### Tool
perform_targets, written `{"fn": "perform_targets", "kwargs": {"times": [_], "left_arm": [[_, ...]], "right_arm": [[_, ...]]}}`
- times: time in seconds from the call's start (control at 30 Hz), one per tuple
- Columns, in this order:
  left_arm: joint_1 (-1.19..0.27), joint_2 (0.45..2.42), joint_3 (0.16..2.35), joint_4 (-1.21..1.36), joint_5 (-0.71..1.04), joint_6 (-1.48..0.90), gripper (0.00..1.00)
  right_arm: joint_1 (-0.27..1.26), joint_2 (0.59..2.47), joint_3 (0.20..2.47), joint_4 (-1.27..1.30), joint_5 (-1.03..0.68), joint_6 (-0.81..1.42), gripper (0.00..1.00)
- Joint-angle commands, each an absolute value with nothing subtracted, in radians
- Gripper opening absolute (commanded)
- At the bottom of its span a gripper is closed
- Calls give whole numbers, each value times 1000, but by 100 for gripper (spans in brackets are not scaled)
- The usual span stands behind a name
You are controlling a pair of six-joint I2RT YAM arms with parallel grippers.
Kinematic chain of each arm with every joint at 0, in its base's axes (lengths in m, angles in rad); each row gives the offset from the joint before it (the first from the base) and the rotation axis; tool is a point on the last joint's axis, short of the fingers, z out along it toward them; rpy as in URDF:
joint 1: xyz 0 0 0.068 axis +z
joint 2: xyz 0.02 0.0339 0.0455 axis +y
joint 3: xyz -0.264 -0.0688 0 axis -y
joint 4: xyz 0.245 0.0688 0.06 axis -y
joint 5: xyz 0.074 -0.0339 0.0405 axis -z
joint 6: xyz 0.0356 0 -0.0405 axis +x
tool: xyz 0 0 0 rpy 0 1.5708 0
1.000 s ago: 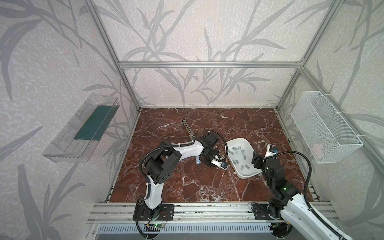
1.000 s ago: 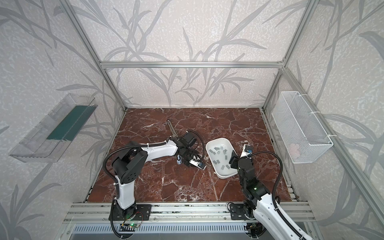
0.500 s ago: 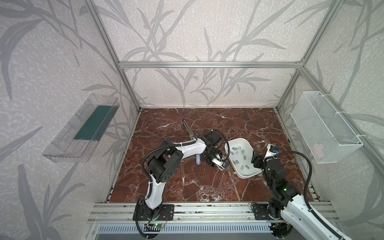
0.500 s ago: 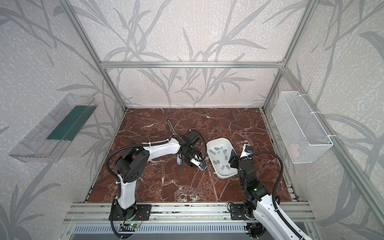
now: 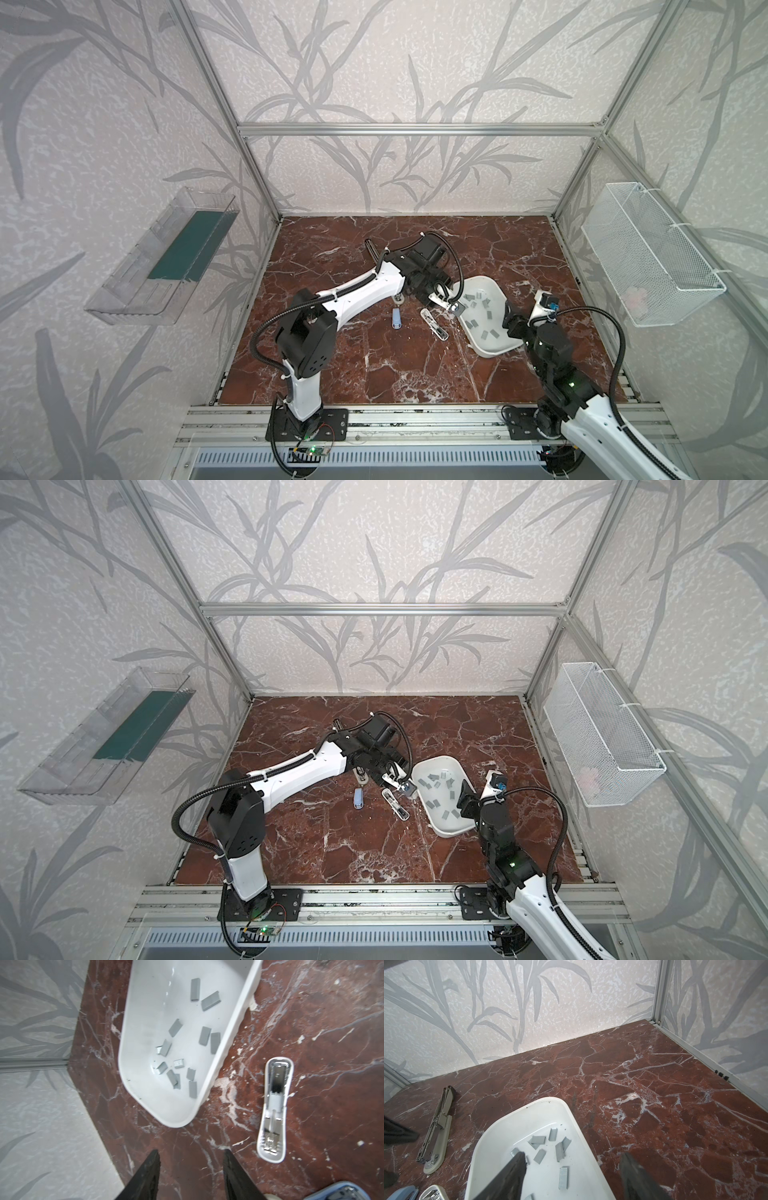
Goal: Load the staples into the stapler
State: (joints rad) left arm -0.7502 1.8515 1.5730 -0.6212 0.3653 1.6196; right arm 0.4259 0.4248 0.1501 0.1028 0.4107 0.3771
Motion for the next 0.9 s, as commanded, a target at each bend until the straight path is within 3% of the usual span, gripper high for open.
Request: {"fn": "perform_targets", "kwargs": {"times": [0.0,0.17,0.4,0.5,0.63,0.77,0.87], "left_arm": [[-706,1845,1682,-721,358,1712,50],[-628,1871,1814,-813,355,1681,48],[-595,1846,1828,-1099,305,1686,51],[-595,1802,1695,-1097,245,1766,50],[-595,1734,1542,-1046,293,1764,51],[-596,1684,1339,-891,243,1799,51],[-598,1698,1296,-861,250,1816,51]], "right_arm": [[423,360,134,84,409,376,73],[423,253,108,48,396,373,74],[423,159,94,-1,394,374,75],[422,146,92,-11,387,375,75],[422,147,94,-14,386,376,75],[422,146,94,-15,383,377,75],[422,147,94,-15,382,376,75]]}}
